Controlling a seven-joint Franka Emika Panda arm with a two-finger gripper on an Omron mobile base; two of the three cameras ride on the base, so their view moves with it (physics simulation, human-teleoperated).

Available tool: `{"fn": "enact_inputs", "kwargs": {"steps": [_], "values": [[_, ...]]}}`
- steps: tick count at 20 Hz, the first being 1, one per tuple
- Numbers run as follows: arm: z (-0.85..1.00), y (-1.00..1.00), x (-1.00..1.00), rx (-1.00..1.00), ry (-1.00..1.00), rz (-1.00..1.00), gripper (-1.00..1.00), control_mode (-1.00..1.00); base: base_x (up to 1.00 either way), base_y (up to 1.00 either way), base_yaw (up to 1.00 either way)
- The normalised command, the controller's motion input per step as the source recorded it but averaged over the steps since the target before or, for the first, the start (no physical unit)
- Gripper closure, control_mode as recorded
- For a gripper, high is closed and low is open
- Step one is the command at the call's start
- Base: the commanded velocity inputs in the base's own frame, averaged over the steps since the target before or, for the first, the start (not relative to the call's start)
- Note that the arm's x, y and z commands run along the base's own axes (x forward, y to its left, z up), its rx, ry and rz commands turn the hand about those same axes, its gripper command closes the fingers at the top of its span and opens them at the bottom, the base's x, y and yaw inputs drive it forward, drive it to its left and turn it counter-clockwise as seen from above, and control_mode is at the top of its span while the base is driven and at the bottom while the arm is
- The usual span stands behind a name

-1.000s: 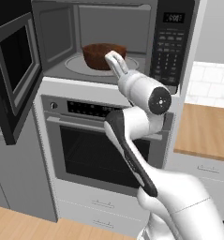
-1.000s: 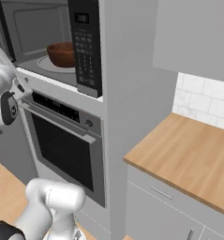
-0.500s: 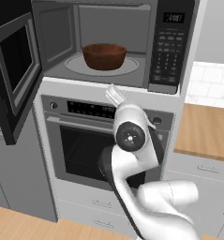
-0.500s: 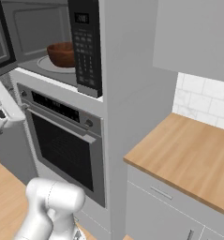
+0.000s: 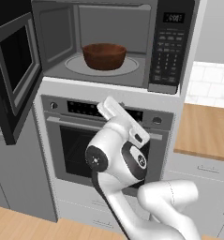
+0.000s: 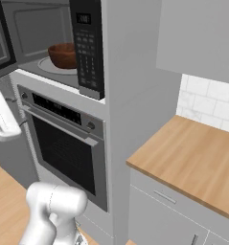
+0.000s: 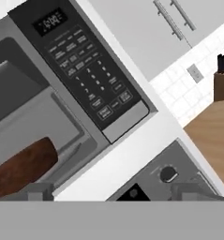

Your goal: Open the microwave, place the bowl with waffle inside the microwave, then close the microwave door and turn it on.

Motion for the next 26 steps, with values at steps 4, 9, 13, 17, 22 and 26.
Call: {"fn": "enact_inputs", "kwargs": {"steps": [4,9,13,17,22,26], "values": [[-0.36,0.18,-0.05,-0.13,-0.19,-0.1,-1.0,-1.0,0.0,0.0,0.0],[-0.32,0.15,-0.21,-0.1,-0.15,-0.07,-1.0,-1.0,0.0,0.0,0.0],[-0.16,0.36,-0.2,-0.06,-0.14,-0.04,1.0,-1.0,0.0,0.0,0.0],[-0.16,0.48,-0.1,-0.09,-0.1,-0.04,1.0,-1.0,0.0,0.0,0.0],[-0.12,0.81,-0.01,-0.16,-0.06,0.0,1.0,-1.0,0.0,0.0,0.0],[-0.09,0.9,0.0,-0.17,-0.05,0.0,1.0,-1.0,0.0,0.0,0.0]]}}
